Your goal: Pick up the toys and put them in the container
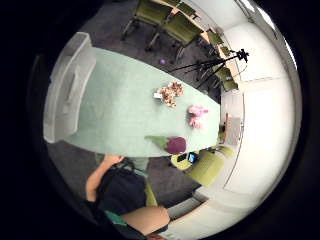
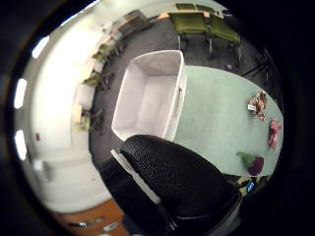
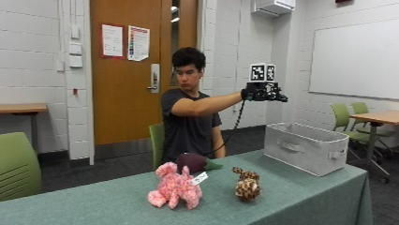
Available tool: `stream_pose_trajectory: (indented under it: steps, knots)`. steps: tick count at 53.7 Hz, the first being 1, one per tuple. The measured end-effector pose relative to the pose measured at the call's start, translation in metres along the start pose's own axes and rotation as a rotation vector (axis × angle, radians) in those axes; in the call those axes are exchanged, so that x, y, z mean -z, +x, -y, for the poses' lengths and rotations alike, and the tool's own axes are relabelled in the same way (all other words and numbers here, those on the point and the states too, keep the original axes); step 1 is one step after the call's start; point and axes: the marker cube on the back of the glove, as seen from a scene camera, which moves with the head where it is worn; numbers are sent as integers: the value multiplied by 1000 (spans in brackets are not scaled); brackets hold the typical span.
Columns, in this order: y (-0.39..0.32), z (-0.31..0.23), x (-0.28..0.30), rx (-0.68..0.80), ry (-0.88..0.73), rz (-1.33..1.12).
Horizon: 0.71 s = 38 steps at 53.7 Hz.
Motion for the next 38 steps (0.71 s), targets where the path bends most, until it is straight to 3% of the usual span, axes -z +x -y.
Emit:
stream_pose_trajectory:
  steps: [26,38]
  knots:
    - [29,-8,-4,-10,-2,40]
    - [84,-37,-10,-22,7,61]
